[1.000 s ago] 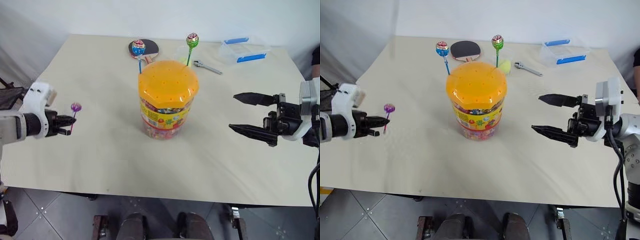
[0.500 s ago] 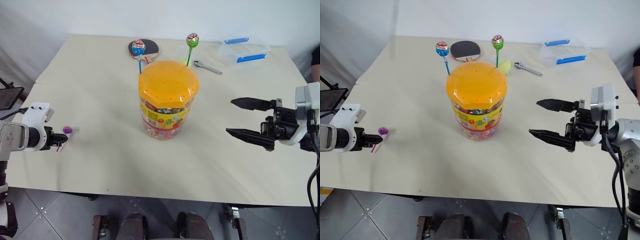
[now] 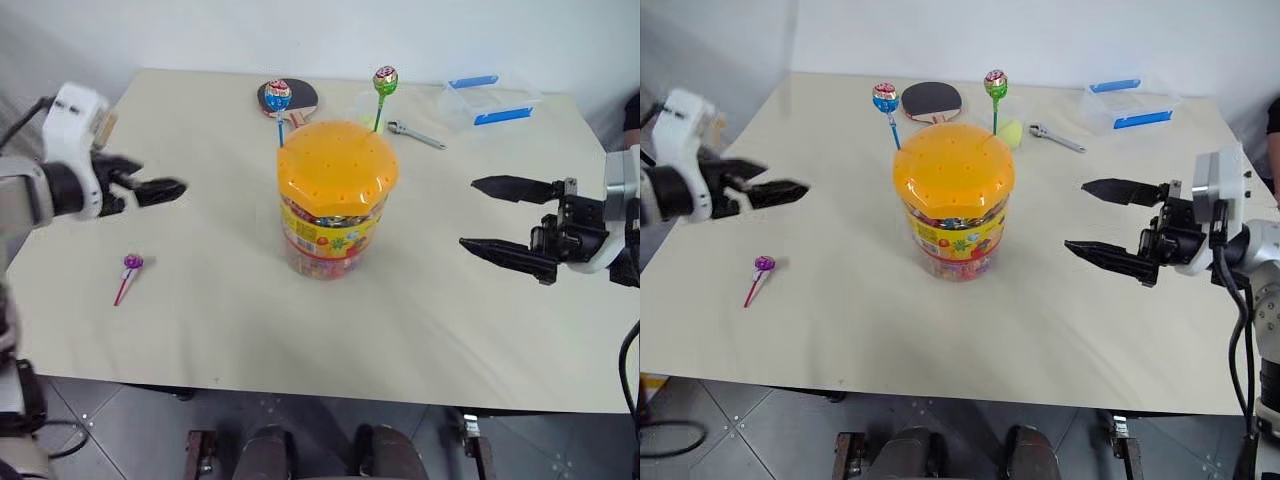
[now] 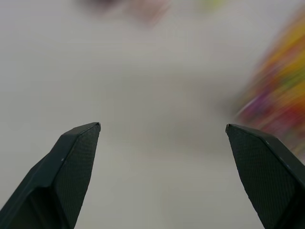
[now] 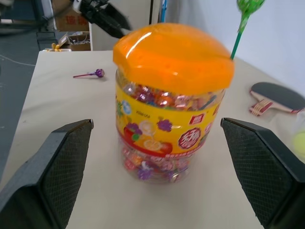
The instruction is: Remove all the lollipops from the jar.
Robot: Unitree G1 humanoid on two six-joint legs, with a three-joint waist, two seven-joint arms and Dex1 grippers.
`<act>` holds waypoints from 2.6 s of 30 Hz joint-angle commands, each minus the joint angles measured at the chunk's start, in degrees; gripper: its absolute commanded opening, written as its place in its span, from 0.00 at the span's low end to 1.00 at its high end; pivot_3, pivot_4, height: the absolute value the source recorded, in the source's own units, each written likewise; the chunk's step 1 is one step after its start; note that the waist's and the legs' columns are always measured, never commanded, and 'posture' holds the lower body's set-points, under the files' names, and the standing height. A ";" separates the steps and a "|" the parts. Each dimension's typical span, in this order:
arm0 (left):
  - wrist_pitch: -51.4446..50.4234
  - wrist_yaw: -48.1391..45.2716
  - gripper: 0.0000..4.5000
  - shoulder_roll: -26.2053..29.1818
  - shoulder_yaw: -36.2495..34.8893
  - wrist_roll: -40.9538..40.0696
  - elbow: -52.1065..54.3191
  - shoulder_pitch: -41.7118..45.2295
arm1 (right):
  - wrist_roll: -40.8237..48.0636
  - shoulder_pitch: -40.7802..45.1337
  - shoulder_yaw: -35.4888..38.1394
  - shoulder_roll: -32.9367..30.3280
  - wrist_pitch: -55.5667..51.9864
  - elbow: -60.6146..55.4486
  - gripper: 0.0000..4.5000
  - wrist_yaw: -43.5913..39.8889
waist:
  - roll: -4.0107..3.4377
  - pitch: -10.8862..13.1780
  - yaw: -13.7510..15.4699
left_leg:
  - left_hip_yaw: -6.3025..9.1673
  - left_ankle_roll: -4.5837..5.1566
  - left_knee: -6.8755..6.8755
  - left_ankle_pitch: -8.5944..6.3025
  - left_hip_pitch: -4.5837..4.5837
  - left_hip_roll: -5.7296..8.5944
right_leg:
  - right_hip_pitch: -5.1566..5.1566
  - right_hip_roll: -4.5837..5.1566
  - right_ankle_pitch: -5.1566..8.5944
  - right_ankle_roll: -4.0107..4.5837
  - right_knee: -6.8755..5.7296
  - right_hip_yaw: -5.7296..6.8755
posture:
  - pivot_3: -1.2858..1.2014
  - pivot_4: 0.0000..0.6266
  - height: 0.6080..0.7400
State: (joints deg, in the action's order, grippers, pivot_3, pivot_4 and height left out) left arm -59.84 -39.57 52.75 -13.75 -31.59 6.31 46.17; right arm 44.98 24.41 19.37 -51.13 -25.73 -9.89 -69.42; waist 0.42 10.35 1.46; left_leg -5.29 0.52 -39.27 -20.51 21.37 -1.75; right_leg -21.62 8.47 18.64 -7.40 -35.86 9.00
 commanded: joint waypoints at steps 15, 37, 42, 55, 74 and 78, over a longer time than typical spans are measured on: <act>42.48 -26.47 1.00 -19.12 6.89 3.94 -30.78 16.25 | 6.61 -3.66 9.38 -0.19 -2.58 -7.67 1.00 7.00 | 0.00 0.00 0.01 | 0.01 0.19 -0.42 -0.10 0.19 0.02 | 0.00 0.00 -0.01 -0.01 -0.08 0.11 | 0.52 0.24 1.00; 37.22 -18.11 0.00 -19.28 5.82 7.88 -35.82 28.56 | 7.21 -8.03 13.11 -0.32 -1.28 -8.76 1.00 8.76 | 0.02 0.01 -0.06 | 0.07 0.21 -0.51 -0.12 0.25 0.01 | 0.00 0.01 -0.01 -0.02 -0.08 0.10 | 0.52 0.24 1.00; 25.23 -6.91 0.00 -13.83 7.68 13.51 -36.35 30.04 | 6.81 -7.81 12.27 -0.17 -0.65 -7.87 1.00 8.55 | 0.01 0.01 -0.20 | 0.08 0.21 -0.47 -0.12 0.22 0.00 | 0.00 0.00 -0.01 -0.02 -0.09 0.10 | 0.52 0.24 1.00; -6.75 4.59 0.00 -7.53 18.73 26.13 -40.06 21.94 | 4.73 -3.42 7.03 0.97 1.05 -3.57 1.00 7.07 | 0.02 0.01 -0.03 | 0.07 0.21 -0.48 -0.12 0.24 0.01 | 0.00 0.00 -0.01 -0.03 -0.11 0.08 | 0.52 0.24 1.00; -14.47 0.74 0.72 -5.12 22.18 25.90 -34.79 18.91 | 3.75 -1.76 5.86 0.95 0.26 -3.24 1.00 7.24 | 0.04 0.03 -0.05 | 0.05 0.21 -0.50 -0.12 0.29 0.00 | -0.06 0.00 -0.01 -0.03 -0.11 0.07 | 0.52 0.24 1.00; -17.01 -1.09 0.99 -3.02 21.94 24.55 -28.80 18.46 | 3.87 -1.81 6.39 0.47 -0.24 -3.51 1.00 7.28 | 0.05 0.03 -0.05 | 0.06 0.21 -0.52 -0.12 0.30 0.01 | -0.06 0.00 -0.01 -0.03 -0.12 0.06 | 0.52 0.24 1.00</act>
State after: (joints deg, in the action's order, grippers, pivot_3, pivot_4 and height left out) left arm -75.87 -39.62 47.87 8.63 -6.33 -26.51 63.86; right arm 48.34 21.91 24.54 -49.63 -26.26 -12.56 -62.21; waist 0.47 10.38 1.41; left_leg -5.23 0.73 -39.78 -20.63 21.68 -1.75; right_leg -21.69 8.47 18.62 -7.43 -35.97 9.07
